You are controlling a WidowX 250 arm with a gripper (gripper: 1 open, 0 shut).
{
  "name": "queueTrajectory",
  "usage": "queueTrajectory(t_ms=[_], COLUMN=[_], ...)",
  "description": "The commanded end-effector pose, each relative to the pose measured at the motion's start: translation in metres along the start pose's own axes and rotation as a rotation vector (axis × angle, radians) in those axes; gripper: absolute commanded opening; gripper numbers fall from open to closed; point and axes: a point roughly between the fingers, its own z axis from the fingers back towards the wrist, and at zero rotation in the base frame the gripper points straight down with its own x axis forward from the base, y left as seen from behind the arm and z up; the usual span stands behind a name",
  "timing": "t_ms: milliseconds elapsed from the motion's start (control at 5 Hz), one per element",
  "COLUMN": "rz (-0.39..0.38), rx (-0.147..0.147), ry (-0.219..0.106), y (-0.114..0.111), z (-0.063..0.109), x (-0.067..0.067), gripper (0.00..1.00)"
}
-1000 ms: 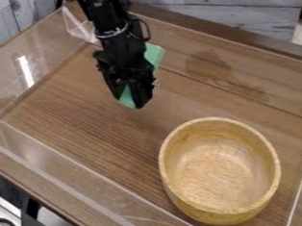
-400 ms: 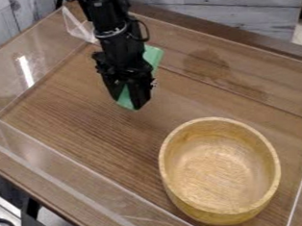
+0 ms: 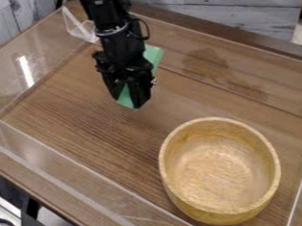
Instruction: Remove the green block from inside the brown bowl and put it on the table
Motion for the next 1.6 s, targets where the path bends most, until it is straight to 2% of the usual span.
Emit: queueTrajectory(t_ms=[0,800,1400], rz=[0.005,0.013,0.01], rx=[0.019,0.004,-0.003], ry=[-0.037,-0.02,-0.025], y=[0.006,0.021,0.031], z=[0.013,0.02,0.022], x=[0.009,0.001,0.0], gripper=[0.0,0.0,0.0])
